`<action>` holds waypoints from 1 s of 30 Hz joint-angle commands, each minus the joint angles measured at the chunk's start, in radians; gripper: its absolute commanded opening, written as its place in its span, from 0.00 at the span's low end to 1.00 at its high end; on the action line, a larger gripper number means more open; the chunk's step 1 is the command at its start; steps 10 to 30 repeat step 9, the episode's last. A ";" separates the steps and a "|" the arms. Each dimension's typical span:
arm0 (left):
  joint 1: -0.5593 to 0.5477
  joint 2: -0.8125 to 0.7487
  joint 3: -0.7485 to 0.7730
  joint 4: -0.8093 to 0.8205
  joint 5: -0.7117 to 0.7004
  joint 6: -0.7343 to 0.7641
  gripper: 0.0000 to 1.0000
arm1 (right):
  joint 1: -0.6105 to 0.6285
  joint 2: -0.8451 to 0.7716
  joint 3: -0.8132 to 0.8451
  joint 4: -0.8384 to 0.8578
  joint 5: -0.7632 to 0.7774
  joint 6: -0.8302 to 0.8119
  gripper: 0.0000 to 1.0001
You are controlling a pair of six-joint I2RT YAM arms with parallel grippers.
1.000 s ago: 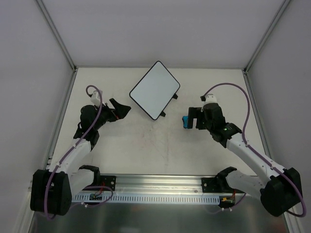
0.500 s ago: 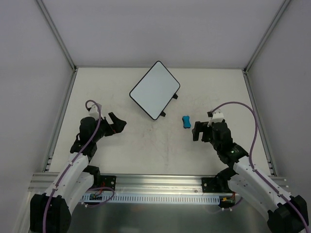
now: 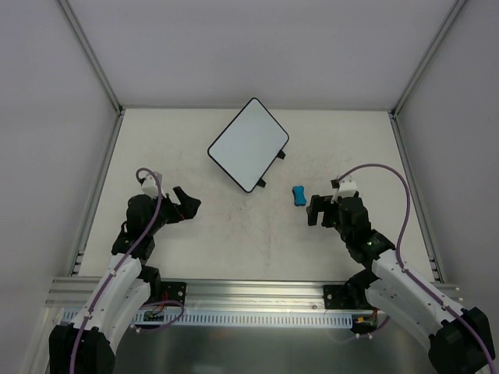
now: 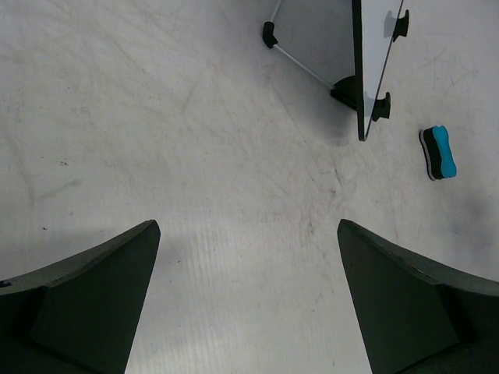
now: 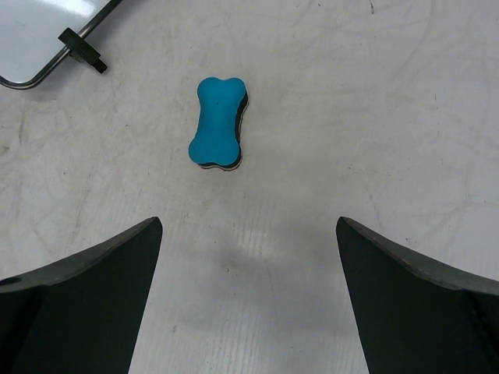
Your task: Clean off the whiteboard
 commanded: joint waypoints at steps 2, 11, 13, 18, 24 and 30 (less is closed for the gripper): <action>-0.005 -0.011 -0.003 0.008 -0.014 0.028 0.99 | 0.006 -0.021 0.010 0.052 0.004 -0.010 0.99; -0.005 -0.001 0.000 0.009 -0.009 0.028 0.99 | 0.006 -0.013 0.015 0.058 -0.016 -0.010 0.99; -0.005 -0.001 0.000 0.009 -0.009 0.028 0.99 | 0.006 -0.013 0.015 0.058 -0.016 -0.010 0.99; -0.005 -0.001 0.000 0.009 -0.009 0.028 0.99 | 0.006 -0.013 0.015 0.058 -0.016 -0.010 0.99; -0.005 -0.001 0.000 0.009 -0.009 0.028 0.99 | 0.006 -0.013 0.015 0.058 -0.016 -0.010 0.99; -0.005 -0.001 0.000 0.009 -0.009 0.028 0.99 | 0.006 -0.013 0.015 0.058 -0.016 -0.010 0.99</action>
